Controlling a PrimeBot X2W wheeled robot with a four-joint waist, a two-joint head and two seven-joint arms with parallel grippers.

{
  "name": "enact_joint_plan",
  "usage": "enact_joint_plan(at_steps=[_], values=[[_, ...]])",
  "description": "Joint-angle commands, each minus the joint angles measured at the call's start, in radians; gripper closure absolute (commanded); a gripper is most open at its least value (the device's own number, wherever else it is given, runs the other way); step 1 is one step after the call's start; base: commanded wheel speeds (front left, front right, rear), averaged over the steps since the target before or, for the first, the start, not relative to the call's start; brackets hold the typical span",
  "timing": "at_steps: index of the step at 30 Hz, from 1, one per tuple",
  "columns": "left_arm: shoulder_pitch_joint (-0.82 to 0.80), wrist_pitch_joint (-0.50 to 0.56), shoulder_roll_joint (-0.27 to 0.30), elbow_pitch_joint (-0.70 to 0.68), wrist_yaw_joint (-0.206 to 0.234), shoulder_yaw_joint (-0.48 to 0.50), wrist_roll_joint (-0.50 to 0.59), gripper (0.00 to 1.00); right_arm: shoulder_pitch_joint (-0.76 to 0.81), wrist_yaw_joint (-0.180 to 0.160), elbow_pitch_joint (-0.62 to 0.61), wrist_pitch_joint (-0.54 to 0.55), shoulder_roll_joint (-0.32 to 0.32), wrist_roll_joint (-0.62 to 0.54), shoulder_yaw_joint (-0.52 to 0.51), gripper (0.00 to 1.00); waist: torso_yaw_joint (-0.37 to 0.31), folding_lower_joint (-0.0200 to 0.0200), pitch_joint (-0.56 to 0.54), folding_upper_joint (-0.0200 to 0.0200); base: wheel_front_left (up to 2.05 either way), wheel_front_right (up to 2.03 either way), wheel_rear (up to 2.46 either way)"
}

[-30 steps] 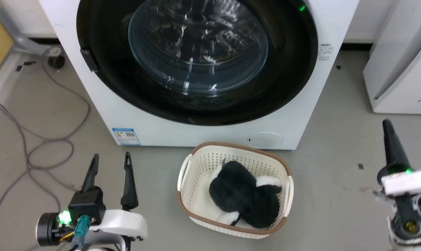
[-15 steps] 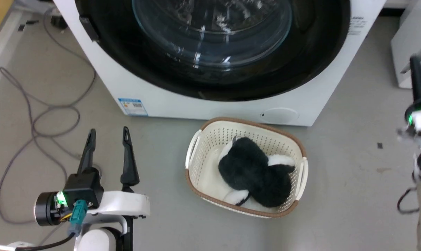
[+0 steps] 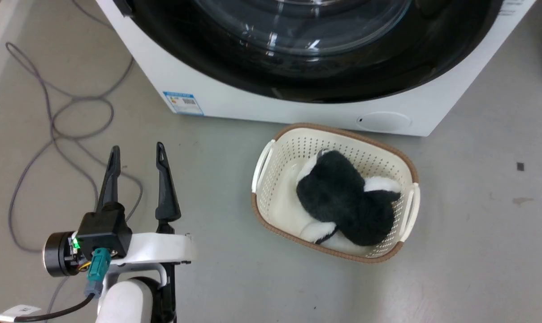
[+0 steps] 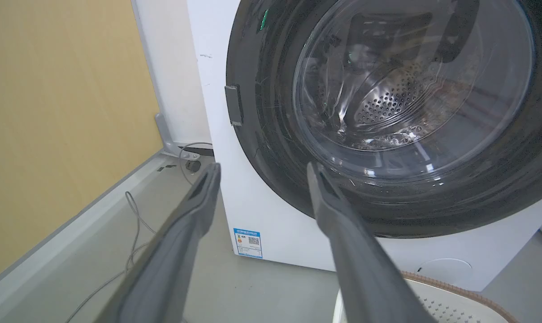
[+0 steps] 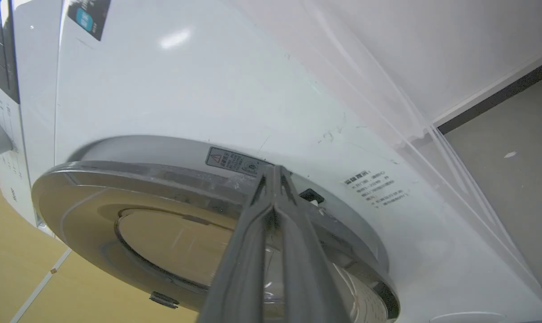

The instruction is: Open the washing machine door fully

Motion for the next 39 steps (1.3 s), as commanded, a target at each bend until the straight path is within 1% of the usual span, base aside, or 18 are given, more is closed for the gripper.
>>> enact_joint_plan(at_steps=[1,7,12,16,25,30,36,39], values=[[-0.025,-0.014,0.001,-0.007,0.009,-0.002,-0.011,0.0,-0.056,0.001,0.032,0.008,-0.019,0.025,0.015,1.0,0.011,-0.0002,0.018,0.0,0.0,0.0,0.0],[-0.05,-0.029,0.001,-0.011,0.024,-0.015,-0.022,0.0,-0.172,0.001,0.121,0.053,-0.054,0.068,0.061,1.0,0.033,-0.0002,0.061,0.0,0.0,0.0,0.0],[-0.067,-0.039,0.001,-0.013,0.037,-0.022,-0.026,0.0,-0.232,0.001,0.164,0.085,-0.064,0.111,0.094,1.0,0.043,-0.0002,0.088,0.0,0.0,0.0,0.0],[-0.079,-0.047,0.001,-0.013,0.047,-0.031,-0.031,0.0,-0.257,0.001,0.179,0.149,-0.074,0.15,0.136,1.0,0.051,-0.0002,0.102,0.0,0.0,0.0,0.0],[-0.086,-0.066,0.001,-0.011,0.065,-0.038,-0.035,0.0,-0.285,0.001,0.21,0.311,-0.103,0.283,0.197,1.0,0.053,-0.0002,0.105,0.0,0.0,0.0,0.0],[-0.086,-0.074,0.001,-0.007,0.067,-0.038,-0.033,0.0,-0.278,0.001,0.211,0.364,-0.123,0.335,0.223,1.0,0.049,-0.0002,0.094,0.0,0.0,0.0,0.0],[-0.064,-0.074,0.001,0.006,0.056,-0.017,-0.024,0.0,-0.197,0.001,0.143,0.409,-0.125,0.348,0.259,1.0,0.029,-0.0002,0.044,0.0,0.0,0.0,0.0],[-0.043,-0.074,0.001,0.017,0.043,-0.006,-0.016,0.0,-0.141,0.001,0.098,0.446,-0.123,0.366,0.279,1.0,0.018,-0.0002,0.009,0.0,0.0,0.0,0.0]])
